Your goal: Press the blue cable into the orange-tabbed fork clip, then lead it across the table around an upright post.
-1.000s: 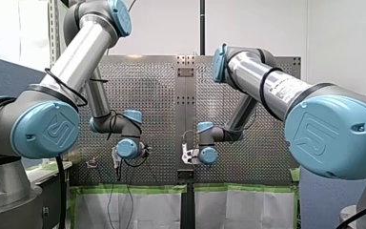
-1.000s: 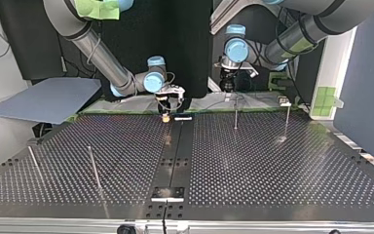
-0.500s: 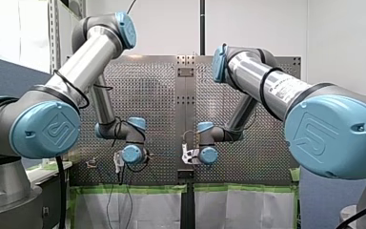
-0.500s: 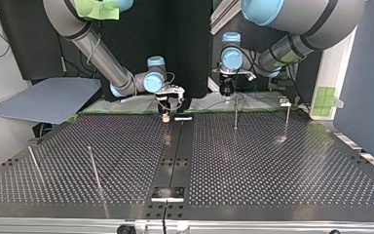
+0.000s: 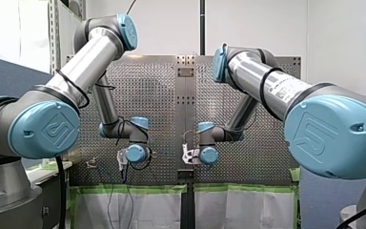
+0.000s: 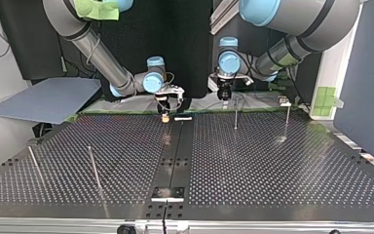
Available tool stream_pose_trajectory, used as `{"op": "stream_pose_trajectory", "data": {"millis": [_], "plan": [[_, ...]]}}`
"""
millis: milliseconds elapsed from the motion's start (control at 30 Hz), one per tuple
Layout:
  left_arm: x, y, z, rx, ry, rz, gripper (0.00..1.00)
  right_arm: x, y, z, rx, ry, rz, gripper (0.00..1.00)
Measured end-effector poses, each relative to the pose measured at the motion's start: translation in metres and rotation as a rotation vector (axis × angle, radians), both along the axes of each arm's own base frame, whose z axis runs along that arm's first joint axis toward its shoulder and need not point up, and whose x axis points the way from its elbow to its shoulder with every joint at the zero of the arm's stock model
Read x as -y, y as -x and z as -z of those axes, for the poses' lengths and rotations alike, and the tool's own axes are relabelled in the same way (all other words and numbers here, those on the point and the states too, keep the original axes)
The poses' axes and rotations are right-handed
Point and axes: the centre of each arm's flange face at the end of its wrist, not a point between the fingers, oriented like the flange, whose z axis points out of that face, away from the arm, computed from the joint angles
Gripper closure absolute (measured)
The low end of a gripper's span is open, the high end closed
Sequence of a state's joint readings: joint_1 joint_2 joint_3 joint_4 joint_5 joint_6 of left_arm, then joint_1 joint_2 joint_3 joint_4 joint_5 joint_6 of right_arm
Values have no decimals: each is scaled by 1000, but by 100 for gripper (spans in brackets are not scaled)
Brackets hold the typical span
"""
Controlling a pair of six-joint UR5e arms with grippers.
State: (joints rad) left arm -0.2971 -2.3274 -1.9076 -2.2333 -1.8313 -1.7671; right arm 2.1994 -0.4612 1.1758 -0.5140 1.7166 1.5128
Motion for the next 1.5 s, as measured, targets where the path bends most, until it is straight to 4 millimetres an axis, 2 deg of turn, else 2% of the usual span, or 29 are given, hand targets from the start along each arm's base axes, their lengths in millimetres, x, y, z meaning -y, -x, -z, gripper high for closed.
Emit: {"op": "stream_pose_trajectory", "data": {"millis": [333, 867, 933, 967, 1033, 1067, 1100, 1133, 1167, 1233, 1267, 1300, 1500], "plan": [[3, -11, -7, -1, -54, -25, 0, 3, 3, 0, 1, 1, 6, 100], [3, -11, -7, -5, -94, -30, 0, 2, 3, 0, -1, -3, 2, 100], [3, -12, -7, -2, -96, -30, 21, 2, 3, 0, -1, -3, 2, 100], [3, -12, -7, 0, -97, -30, 21, 2, 3, 0, -1, -3, 2, 100], [4, -12, -8, 9, -105, -29, 48, 2, 3, 0, -1, -3, 1, 100], [4, -13, -8, 12, -107, -30, 48, 2, 3, 0, -2, -3, 1, 100], [4, -13, -9, 15, -110, -33, 65, 2, 3, 0, -1, -3, 1, 100], [4, -13, -9, 17, -113, -38, 76, 2, 3, 0, -2, -4, 1, 100], [4, -13, -9, 18, -116, -42, 76, 2, 3, 0, -2, -4, 1, 100], [4, -12, -9, 20, -122, -49, 95, 2, 3, 0, -2, -4, 1, 100], [4, -12, -9, 20, -124, -51, 95, 2, 3, 0, -2, -4, 1, 100], [4, -12, -9, 20, -125, -52, 100, 2, 3, 0, -2, -4, 1, 100], [4, -12, -9, 21, -128, -52, 100, 2, 3, 0, -2, -4, 1, 100]]}}
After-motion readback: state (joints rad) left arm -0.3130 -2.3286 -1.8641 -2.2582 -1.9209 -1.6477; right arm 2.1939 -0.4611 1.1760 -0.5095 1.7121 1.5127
